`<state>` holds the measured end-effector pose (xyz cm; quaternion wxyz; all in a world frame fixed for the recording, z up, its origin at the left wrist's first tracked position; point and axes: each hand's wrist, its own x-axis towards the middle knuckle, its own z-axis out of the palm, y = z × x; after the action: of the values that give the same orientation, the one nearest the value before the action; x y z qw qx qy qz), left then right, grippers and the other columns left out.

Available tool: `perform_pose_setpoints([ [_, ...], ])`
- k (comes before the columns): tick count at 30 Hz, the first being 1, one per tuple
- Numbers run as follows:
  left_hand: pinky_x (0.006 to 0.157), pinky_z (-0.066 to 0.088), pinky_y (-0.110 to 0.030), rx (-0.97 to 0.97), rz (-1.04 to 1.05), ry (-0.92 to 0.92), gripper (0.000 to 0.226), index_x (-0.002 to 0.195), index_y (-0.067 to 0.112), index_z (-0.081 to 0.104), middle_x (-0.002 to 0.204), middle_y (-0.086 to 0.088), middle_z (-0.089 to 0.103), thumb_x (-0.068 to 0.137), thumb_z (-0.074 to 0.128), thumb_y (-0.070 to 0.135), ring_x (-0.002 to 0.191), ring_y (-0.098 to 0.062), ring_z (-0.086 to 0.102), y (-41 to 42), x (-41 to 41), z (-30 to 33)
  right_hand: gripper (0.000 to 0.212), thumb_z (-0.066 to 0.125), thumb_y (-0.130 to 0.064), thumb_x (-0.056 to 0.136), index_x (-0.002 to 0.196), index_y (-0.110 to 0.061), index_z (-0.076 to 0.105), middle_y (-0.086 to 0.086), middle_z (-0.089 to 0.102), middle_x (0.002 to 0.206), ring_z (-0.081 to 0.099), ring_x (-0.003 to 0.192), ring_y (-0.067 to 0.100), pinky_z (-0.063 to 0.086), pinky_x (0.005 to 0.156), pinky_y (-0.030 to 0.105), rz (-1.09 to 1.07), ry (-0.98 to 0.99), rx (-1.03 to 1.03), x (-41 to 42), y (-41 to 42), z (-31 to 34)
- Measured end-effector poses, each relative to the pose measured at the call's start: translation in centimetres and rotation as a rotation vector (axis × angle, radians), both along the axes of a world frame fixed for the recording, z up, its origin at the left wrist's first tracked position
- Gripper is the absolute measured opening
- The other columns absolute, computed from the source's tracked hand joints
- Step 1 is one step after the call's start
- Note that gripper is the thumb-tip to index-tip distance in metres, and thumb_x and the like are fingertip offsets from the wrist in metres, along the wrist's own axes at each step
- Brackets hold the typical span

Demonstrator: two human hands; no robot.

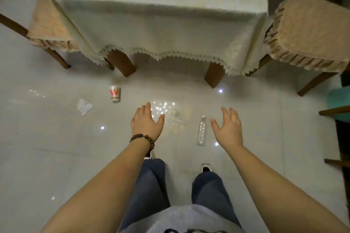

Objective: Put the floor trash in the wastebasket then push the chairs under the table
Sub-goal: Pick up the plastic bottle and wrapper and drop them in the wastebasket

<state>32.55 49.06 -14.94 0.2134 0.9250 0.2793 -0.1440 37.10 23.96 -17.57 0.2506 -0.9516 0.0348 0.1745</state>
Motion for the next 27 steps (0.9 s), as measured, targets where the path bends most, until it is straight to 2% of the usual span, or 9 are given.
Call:
perform_pose_setpoints([
  [9, 0.115, 0.023, -0.043, 0.019, -0.335, 0.108, 0.072, 0.15, 0.016, 0.02, 0.154, -0.008, 0.028, 0.093, 0.044, 0.053, 0.143, -0.027, 0.023, 7.6, 3.7, -7.3, 0.064, 0.049, -0.044, 0.093, 0.146, -0.015, 0.029, 0.014, 0.021, 0.156, 0.011, 0.145, 0.027, 0.014, 0.117, 0.046, -0.262, 0.055, -0.045, -2.4, 5.8, -6.9],
  [15, 0.114, 0.025, -0.042, -0.036, -0.312, 0.161, 0.072, 0.149, 0.014, 0.022, 0.152, -0.011, 0.031, 0.092, 0.045, 0.051, 0.14, -0.027, 0.026, 6.9, 3.4, -15.3, 0.06, 0.057, -0.036, 0.091, 0.141, -0.009, 0.038, 0.021, 0.03, 0.15, 0.021, 0.142, 0.035, 0.021, 0.115, 0.05, -0.31, 0.07, -0.052, -3.9, 6.2, -14.8],
  [22, 0.115, 0.023, -0.043, -0.047, -0.385, 0.258, 0.067, 0.148, 0.019, 0.027, 0.155, -0.008, 0.027, 0.093, 0.039, 0.055, 0.143, -0.026, 0.02, 4.0, 3.0, -32.0, 0.063, 0.057, -0.038, 0.09, 0.143, -0.01, 0.035, 0.018, 0.028, 0.152, 0.019, 0.142, 0.033, 0.02, 0.115, 0.047, -0.259, 0.104, -0.07, -3.6, 4.1, -31.0],
  [27, 0.117, 0.019, -0.045, -0.055, -0.334, 0.307, 0.081, 0.151, 0.018, 0.008, 0.159, -0.008, 0.014, 0.09, 0.041, 0.059, 0.145, -0.027, 0.011, 1.9, 4.4, -46.7, 0.068, 0.058, -0.043, 0.088, 0.144, -0.013, 0.033, 0.017, 0.027, 0.153, 0.02, 0.142, 0.033, 0.022, 0.114, 0.047, -0.24, 0.124, -0.075, -2.5, 3.1, -45.0],
])
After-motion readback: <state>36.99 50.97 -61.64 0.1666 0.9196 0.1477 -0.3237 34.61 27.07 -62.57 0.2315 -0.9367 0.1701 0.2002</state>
